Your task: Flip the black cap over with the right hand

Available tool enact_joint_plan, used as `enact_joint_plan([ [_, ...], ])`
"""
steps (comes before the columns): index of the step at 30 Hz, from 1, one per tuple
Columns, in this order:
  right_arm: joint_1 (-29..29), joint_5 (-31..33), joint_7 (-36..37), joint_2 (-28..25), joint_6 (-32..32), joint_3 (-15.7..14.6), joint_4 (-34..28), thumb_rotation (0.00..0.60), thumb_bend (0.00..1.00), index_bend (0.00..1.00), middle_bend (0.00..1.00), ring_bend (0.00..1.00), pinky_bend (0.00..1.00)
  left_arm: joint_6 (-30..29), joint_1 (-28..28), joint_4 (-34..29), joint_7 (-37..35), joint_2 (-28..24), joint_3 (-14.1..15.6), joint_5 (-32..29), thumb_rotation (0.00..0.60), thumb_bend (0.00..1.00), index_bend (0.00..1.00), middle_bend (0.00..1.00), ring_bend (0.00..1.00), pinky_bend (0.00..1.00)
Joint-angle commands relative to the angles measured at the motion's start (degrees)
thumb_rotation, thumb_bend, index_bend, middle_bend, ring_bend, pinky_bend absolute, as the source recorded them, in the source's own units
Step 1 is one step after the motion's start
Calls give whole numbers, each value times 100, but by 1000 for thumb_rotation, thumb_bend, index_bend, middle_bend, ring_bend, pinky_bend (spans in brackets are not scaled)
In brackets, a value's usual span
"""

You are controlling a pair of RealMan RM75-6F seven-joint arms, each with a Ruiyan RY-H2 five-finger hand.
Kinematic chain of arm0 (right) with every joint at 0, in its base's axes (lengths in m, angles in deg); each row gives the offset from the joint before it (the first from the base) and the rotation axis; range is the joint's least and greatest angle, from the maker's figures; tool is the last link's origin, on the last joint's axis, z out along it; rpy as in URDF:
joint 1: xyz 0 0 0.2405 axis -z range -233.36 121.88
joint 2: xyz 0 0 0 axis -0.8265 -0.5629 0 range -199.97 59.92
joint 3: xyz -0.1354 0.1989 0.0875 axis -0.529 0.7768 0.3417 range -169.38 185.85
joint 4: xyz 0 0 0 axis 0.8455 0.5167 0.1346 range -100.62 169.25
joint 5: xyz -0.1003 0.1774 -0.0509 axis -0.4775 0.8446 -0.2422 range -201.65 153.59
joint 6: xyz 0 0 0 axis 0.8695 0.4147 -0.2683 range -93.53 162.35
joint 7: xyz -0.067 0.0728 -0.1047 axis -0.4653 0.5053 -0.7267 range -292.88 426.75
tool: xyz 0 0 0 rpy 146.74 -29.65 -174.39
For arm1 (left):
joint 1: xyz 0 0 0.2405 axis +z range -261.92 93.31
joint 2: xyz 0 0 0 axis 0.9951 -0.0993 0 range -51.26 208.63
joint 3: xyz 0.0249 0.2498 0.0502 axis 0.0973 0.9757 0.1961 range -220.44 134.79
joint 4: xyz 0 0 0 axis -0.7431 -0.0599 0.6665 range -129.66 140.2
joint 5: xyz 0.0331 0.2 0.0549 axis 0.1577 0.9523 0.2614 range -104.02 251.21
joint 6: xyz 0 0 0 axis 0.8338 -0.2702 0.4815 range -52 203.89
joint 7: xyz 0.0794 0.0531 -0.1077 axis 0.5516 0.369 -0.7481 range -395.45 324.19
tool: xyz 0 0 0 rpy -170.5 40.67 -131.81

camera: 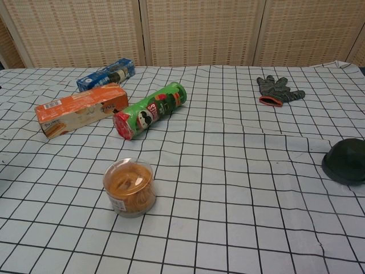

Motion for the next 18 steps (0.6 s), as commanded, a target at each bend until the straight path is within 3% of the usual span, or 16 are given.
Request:
enact_joint_plan([
  [1,-1,7,-15,3,-11,-3,14,600,93,0,73,0,113,56,9,-47,6,-31,-6,-44,600,483,150,190,241,512],
  [8,-158,196,1,-56,-397,37,78,600,86,0,73,0,113,189,-3,-189,-50,-128,15,-61,600,481,149,202,241,512],
  [18,-651,466,903,-66,-1545,30,565,600,55,0,41,0,73,175,41,-348,-74,-241,-12,-79,600,481,168,220,241,512],
])
